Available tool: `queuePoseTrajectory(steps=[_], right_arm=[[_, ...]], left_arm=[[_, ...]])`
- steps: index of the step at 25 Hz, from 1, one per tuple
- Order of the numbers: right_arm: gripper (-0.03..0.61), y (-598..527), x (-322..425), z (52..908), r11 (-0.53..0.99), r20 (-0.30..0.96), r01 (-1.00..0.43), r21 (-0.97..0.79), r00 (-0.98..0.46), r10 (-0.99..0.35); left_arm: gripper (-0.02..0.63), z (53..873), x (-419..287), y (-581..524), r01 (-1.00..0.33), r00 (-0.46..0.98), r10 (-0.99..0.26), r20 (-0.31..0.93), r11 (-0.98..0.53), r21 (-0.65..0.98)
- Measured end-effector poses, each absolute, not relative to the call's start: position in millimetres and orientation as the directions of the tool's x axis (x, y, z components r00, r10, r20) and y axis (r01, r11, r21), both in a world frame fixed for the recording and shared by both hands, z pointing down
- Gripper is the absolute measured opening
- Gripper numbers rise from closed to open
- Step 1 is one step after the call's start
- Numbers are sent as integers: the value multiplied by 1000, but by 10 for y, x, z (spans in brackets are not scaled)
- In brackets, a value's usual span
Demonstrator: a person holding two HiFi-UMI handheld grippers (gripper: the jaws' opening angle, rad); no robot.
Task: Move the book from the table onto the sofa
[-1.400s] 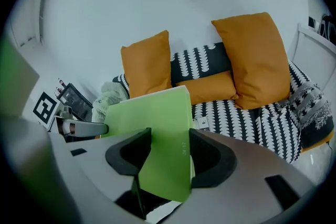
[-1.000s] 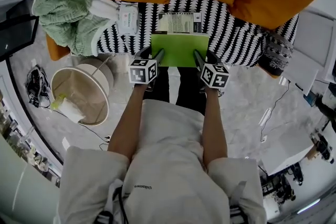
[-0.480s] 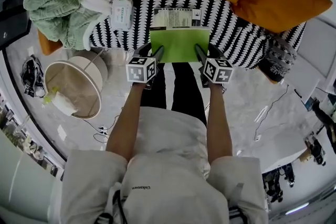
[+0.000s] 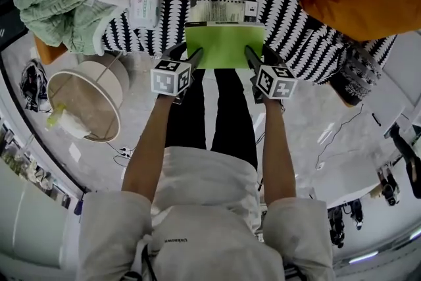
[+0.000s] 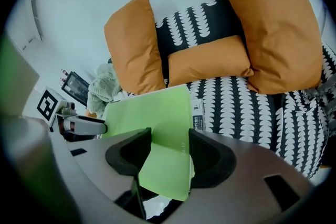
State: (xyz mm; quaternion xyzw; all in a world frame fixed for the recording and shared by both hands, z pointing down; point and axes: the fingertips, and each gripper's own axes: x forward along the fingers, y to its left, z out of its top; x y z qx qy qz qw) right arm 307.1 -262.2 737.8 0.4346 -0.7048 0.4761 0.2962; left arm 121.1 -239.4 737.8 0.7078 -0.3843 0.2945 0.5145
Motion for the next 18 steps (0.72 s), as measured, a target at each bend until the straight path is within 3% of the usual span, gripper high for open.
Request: queuePoseTrajectory(steps=[14,18], right_arm=[[212,-2818,3043,7849,114,836,-910,-398,-411,-363],[212,-2894,3066,7952,133,834,-913,-385,-406,-374]], left_arm=[[213,7925,1194,-2710,-843,538,-257,803,-191,504],[212,8017,1215,-2757,-838,541,-211,814,-225,498]])
